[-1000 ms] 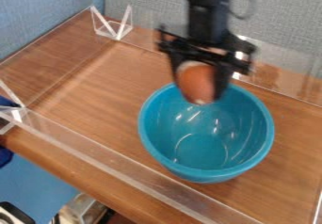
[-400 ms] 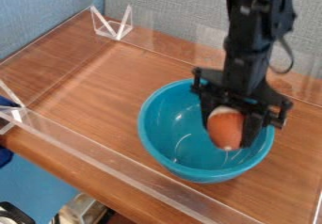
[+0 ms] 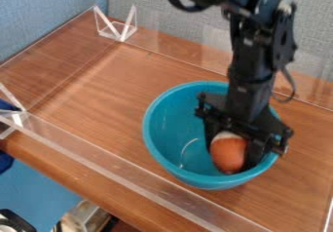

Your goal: Put the mushroom in the blue bowl

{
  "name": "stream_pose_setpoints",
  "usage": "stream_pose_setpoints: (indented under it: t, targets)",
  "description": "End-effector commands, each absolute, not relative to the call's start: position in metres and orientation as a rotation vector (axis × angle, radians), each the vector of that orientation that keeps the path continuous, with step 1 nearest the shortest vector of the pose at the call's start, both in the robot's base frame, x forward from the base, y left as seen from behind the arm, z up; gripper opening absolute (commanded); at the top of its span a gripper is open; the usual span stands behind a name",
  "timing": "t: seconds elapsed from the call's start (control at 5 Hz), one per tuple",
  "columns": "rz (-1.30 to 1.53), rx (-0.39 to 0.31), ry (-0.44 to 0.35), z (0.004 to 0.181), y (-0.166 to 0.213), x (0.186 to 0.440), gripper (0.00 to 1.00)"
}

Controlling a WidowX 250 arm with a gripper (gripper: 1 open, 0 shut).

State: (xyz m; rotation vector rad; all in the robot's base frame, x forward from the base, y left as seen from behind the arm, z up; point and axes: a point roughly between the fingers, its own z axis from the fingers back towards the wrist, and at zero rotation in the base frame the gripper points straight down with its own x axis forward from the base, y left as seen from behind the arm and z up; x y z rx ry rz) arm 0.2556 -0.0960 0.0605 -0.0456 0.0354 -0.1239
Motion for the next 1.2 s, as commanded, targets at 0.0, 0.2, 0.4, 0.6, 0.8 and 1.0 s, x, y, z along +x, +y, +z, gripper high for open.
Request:
stream_pose_setpoints:
  t: [0.0,0.2,0.4,0.6,0.8,1.0]
  targets:
    - [-0.107,-0.060,0.015,0.061,-0.091,0.262,1.00]
    - [-0.100,-0.073,0.012,0.059,-0.089,0.263,1.00]
    - [-0.094,-0.079,0.000,0.062,-0.087,0.264,1.00]
    - [-0.088,-0.083,-0.012,0.066,-0.085,0.265,1.00]
    - [-0.084,-0.086,-0.025,0.069,-0.084,0.265,1.00]
    - [-0.081,-0.089,-0.038,0.073,-0.083,0.266,1.00]
